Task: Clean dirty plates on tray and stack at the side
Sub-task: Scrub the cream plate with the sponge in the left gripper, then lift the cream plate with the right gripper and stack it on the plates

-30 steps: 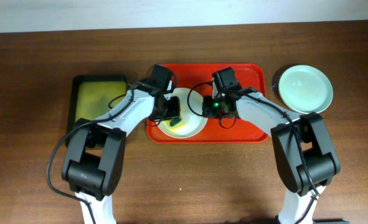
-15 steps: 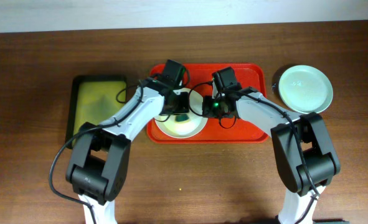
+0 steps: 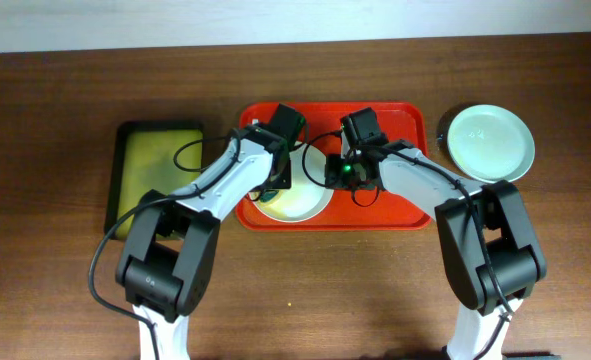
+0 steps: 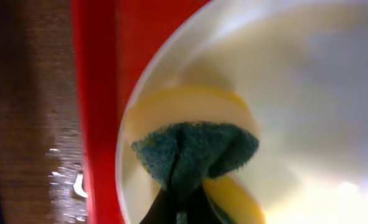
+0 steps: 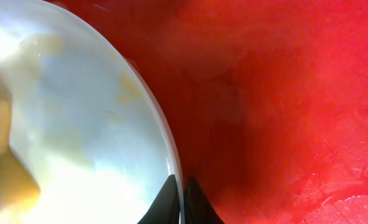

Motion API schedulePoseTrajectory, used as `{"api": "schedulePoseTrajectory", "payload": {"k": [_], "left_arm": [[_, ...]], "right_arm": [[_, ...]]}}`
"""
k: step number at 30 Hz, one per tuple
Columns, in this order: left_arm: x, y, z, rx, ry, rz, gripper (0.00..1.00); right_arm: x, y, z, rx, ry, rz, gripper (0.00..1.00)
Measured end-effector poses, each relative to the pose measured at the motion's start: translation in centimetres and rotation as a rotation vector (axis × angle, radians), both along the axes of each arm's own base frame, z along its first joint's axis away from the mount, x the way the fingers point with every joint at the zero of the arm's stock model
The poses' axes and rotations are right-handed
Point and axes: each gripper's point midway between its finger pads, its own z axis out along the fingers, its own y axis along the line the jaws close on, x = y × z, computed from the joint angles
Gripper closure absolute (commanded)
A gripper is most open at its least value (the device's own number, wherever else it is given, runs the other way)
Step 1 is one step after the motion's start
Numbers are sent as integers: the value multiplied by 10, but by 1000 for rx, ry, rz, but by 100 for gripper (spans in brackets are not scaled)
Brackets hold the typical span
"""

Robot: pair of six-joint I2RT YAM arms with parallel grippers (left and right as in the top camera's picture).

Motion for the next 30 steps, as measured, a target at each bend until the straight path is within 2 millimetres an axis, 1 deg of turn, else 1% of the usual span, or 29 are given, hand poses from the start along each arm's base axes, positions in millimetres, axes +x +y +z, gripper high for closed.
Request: {"api": "schedulePoseTrajectory", "payload": {"k": [1, 4, 6, 7, 10, 12, 13, 15, 17, 18, 20, 21, 22, 23, 24, 25, 27, 28, 29, 30], "left_arm": [[-2, -7, 3, -43, 12, -6, 100], [-17, -41, 10, -240, 92, -46, 100], [-20, -51, 9, -282, 107, -62, 100], [-21, -51, 8, -282, 109, -63, 100], [-16, -28, -1, -159, 73, -36, 100], [-7, -9, 1, -49, 15, -14, 100], [-2, 5, 3, 20, -14, 4, 100], [3, 20, 6, 75, -31, 27, 100], [8, 22, 12, 79, -45, 35, 100], [17, 17, 22, 61, -75, 36, 100], [23, 10, 36, 17, -102, 34, 100], [26, 9, 43, -9, -113, 39, 100], [27, 13, 45, -21, -114, 48, 100], [30, 20, 46, -31, -111, 67, 100], [35, 35, 45, -44, -105, 105, 100], [43, 65, 45, -57, -99, 179, 100], [52, 127, 43, -109, -82, 329, 100], [52, 147, 42, -125, -72, 376, 100], [47, 177, 40, -142, -50, 448, 100], [43, 200, 39, -152, -40, 504, 100]], "right_arm": [[0, 0, 0, 0, 0, 0, 95], [0, 0, 0, -1, 0, -1, 95], [0, 0, 0, -2, 0, 0, 95], [0, 0, 0, -2, 0, 0, 95], [0, 0, 0, -2, 0, 0, 95], [0, 0, 0, -3, 0, 1, 96], [0, 0, 0, -3, 0, 0, 96], [0, 0, 0, -3, 0, 0, 96], [0, -1, 0, -5, -1, 0, 96], [0, -1, 0, -5, -1, 0, 96], [0, 0, 0, -6, 0, 0, 96], [0, -1, 0, -6, 1, 0, 96], [0, -1, 0, -7, 2, 0, 96], [0, -1, 0, -7, 2, -1, 96], [0, -1, 0, -7, 2, 0, 96], [0, -1, 0, -7, 2, 0, 96], [0, -1, 0, -7, 1, -1, 95], [0, -1, 0, -7, 0, -1, 96], [0, -1, 0, -7, 0, -1, 96], [0, -1, 0, -7, 0, -1, 96]]}}
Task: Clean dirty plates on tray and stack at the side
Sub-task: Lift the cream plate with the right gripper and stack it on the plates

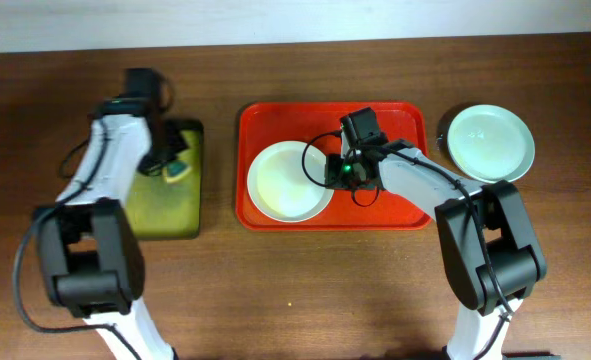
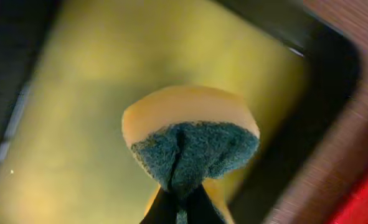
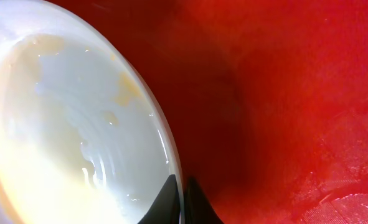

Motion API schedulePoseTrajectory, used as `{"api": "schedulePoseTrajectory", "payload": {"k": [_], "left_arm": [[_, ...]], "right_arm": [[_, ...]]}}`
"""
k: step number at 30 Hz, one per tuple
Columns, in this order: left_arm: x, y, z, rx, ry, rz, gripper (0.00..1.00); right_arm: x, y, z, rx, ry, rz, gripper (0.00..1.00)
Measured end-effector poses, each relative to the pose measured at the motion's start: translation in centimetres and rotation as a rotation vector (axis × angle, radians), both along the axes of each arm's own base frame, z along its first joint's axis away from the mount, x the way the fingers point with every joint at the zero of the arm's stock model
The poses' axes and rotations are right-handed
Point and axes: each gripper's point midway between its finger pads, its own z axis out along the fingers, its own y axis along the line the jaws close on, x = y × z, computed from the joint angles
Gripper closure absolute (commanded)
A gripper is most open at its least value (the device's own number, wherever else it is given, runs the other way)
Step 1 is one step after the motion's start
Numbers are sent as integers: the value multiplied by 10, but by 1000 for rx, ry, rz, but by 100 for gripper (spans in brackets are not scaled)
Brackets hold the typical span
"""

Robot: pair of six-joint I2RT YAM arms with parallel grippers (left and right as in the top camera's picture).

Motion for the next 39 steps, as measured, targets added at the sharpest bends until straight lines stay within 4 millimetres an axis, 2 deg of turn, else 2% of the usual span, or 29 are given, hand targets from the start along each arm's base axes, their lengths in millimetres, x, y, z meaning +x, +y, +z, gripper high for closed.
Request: {"api": "schedulePoseTrajectory", "payload": {"k": [3, 5, 8, 11, 12, 14, 15, 17, 18, 19, 20, 21, 22, 23, 24, 26, 30, 35, 39], "left_arm": [[-4, 30, -1, -48, 0, 78, 100], [-2, 27, -7, -91, -19, 75, 100], [-10, 7, -29, -148, -6, 43, 99], [-12, 2, -41, -161, -16, 36, 80], [-12, 2, -41, -161, -16, 35, 73], [-12, 3, -40, -155, -14, 12, 67], [-14, 3, -37, -155, -2, 3, 58], [-9, 10, -13, -150, -23, 2, 11], [-3, 15, 10, -143, -70, 5, 1], [5, 20, 48, -127, -163, 2, 1], [6, 21, 68, -119, -208, -1, 0], [5, 21, 86, -115, -248, -4, 1], [5, 20, 95, -113, -269, -6, 0], [5, 20, 94, -113, -265, -6, 1], [5, 20, 94, -114, -264, -6, 1], [5, 20, 94, -114, -264, -6, 1], [5, 20, 93, -114, -263, -6, 0], [5, 20, 93, -114, -263, -6, 1], [5, 20, 93, -114, -263, -6, 1]], "right_arm": [[0, 0, 0, 1, -2, 0, 96], [1, 0, 0, -1, -5, -1, 96], [1, 0, 0, -4, -7, -2, 96], [1, -1, 0, -5, -7, -2, 96], [1, -1, 0, -5, -6, -2, 96], [0, -2, 0, -16, -4, 11, 96], [0, -4, 1, -34, 1, 16, 96], [-3, -14, 6, -95, 31, 7, 96], [1, -24, 18, -167, 32, 11, 96], [11, -26, 29, -192, -2, 20, 96], [15, -32, 45, -259, -13, 37, 96], [29, -40, 73, -353, -74, 50, 96], [41, -46, 99, -459, -139, 55, 96], [50, -46, 123, -561, -213, 73, 96], [53, -45, 135, -623, -256, 96, 96], [61, -33, 171, -879, -402, 225, 96], [55, 10, 212, -1222, -561, 464, 96], [47, 37, 260, -1543, -645, 573, 96], [37, 57, 285, -1683, -667, 615, 96]]}}
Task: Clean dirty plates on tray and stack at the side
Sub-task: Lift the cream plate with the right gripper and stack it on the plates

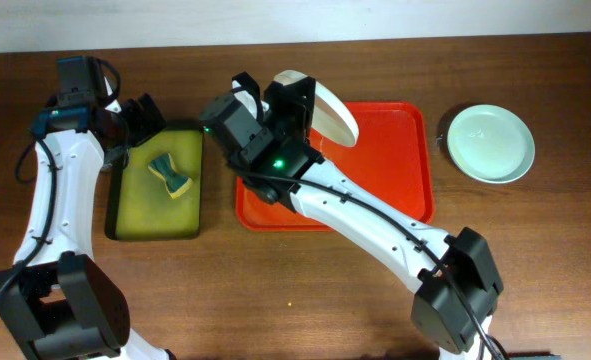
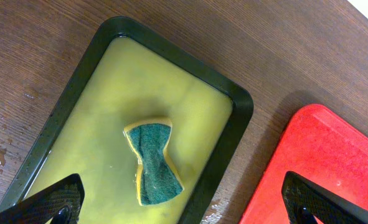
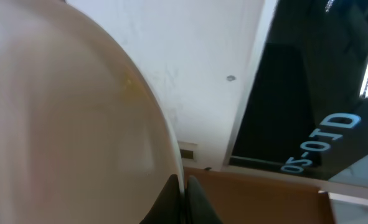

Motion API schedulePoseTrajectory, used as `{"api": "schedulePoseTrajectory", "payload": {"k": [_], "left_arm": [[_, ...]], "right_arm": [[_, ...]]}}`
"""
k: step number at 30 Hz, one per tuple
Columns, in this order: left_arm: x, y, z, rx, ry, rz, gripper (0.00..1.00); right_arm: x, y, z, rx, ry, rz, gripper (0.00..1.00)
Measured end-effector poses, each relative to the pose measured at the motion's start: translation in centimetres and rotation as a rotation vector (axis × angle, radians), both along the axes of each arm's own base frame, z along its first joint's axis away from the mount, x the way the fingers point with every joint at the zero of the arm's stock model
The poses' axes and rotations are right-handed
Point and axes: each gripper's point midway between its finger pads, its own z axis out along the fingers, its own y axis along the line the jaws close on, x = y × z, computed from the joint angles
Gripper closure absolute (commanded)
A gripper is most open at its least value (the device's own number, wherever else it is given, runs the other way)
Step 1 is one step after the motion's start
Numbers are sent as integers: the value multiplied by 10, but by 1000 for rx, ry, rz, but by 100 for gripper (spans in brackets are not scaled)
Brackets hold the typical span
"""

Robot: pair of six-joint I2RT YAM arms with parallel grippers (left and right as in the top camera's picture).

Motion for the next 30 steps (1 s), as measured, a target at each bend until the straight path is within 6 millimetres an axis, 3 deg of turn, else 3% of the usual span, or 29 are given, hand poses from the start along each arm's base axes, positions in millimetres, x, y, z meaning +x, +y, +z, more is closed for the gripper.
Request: {"api": "schedulePoseTrajectory", "payload": {"k": [2, 4, 6, 7, 9, 11, 12, 13, 16, 18, 19, 20, 26, 30], "left_arm": [[0, 0, 0, 0, 0, 0, 1], [0, 0, 0, 0, 0, 0, 1], [0, 0, 0, 0, 0, 0, 1], [0, 0, 0, 0, 0, 0, 1], [0, 0, 0, 0, 1, 0, 1], [0, 0, 0, 0, 0, 0, 1], [0, 0, 0, 0, 0, 0, 1], [0, 0, 0, 0, -1, 0, 1], [0, 0, 0, 0, 0, 0, 0], [0, 0, 0, 0, 0, 0, 1], [0, 0, 0, 0, 0, 0, 1], [0, 0, 0, 0, -1, 0, 0], [0, 0, 0, 0, 0, 0, 1], [0, 0, 0, 0, 0, 0, 1]], "right_arm": [[-1, 2, -3, 56, -16, -1, 96], [-4, 1, -45, 142, 170, 71, 96], [5, -23, -76, 221, 284, 43, 96], [14, -41, -72, 235, 246, -11, 96], [23, -49, -46, 276, 104, -61, 96], [28, -64, -38, 411, 70, -88, 96], [36, -94, -41, 541, 59, -160, 96], [47, -139, -48, 647, 39, -269, 96], [50, -243, -105, 1095, 228, -489, 96], [33, -315, -127, 1409, 287, -633, 96], [26, -339, -132, 1512, 279, -693, 96], [15, -375, -143, 1649, 239, -800, 96], [-19, -466, -183, 1864, 94, -1065, 96], [-22, -478, -207, 1879, 96, -1122, 96]]}}
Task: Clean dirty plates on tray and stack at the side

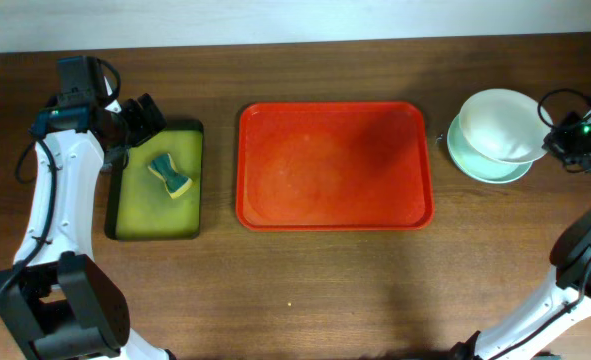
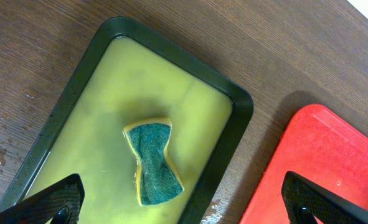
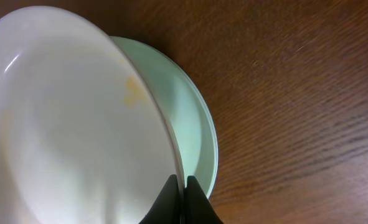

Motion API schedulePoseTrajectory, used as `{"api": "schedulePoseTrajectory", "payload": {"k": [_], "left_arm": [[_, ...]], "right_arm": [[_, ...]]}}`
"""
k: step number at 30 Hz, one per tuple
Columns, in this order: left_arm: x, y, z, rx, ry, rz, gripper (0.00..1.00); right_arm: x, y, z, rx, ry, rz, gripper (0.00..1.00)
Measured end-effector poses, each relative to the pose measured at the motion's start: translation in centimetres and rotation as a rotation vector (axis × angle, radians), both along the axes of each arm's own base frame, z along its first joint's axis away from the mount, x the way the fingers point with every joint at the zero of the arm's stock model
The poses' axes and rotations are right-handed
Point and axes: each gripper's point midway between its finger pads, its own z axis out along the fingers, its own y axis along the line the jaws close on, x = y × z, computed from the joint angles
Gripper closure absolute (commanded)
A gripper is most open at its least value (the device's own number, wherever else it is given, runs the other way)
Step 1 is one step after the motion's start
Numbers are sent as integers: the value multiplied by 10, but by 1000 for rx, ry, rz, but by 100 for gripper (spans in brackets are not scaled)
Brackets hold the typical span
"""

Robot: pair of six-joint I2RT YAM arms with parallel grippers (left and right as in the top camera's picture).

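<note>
A white plate (image 1: 501, 122) hangs tilted over the pale green plate (image 1: 471, 160) at the table's far right, with my right gripper (image 3: 180, 186) shut on its rim. The white plate (image 3: 71, 118) carries a faint yellow smear, and the green plate (image 3: 193, 124) shows behind its edge. The red tray (image 1: 335, 165) holds nothing. My left gripper (image 2: 182, 202) stands open above the black basin (image 2: 233, 109), over the green and yellow sponge (image 2: 152, 163) lying in the yellow liquid.
The black basin (image 1: 155, 180) sits at the left, close beside the red tray (image 2: 333, 168). Water drops mark the wood next to the basin. Brown tabletop lies in front of the tray.
The right gripper, which held the white plate raised over the tray's left end, now holds it over the green plate at the far right. The left arm and sponge have not moved.
At first the left gripper pressed the sponge into the white plate on the tray while the right pinched its rim. Then the left carried the sponge over the basin and released it there. The right held the plate raised, and now over the green plate.
</note>
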Motion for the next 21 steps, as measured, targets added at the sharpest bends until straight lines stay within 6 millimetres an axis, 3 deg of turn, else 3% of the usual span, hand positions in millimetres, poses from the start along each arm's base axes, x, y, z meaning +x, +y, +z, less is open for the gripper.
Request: {"api": "schedulePoseTrajectory", "payload": {"k": [2, 3, 4, 6, 7, 10, 12, 14, 15, 17, 19, 21], "left_arm": [[0, 0, 0, 0, 0, 0, 0], [0, 0, 0, 0, 0, 0, 1], [0, 0, 0, 0, 0, 0, 1], [0, 0, 0, 0, 0, 0, 1], [0, 0, 0, 0, 0, 0, 1], [0, 0, 0, 0, 0, 0, 1], [0, 0, 0, 0, 0, 0, 1], [0, 0, 0, 0, 0, 0, 1], [0, 0, 0, 0, 0, 0, 1], [0, 0, 0, 0, 0, 0, 1], [0, 0, 0, 0, 0, 0, 1], [1, 0, 0, 1, -3, 0, 1]], "right_arm": [[2, 3, -15, 5, 26, 8, 94], [2, 4, -20, -5, 45, 10, 76], [2, 4, -22, -14, 54, 10, 34], [-1, 4, -23, -18, 69, 7, 7], [-2, 4, -24, -16, 77, 5, 1], [-13, 10, -26, 9, 122, 7, 1], [-20, 15, -15, 16, 132, 7, 1], [-30, 27, 39, -21, 79, 16, 1], [-36, 40, 69, -45, 50, 31, 1], [-39, 68, 104, -81, 5, 83, 1], [-44, 114, 113, -87, -13, 166, 1], [-71, 165, 112, -75, -9, 249, 1]]}}
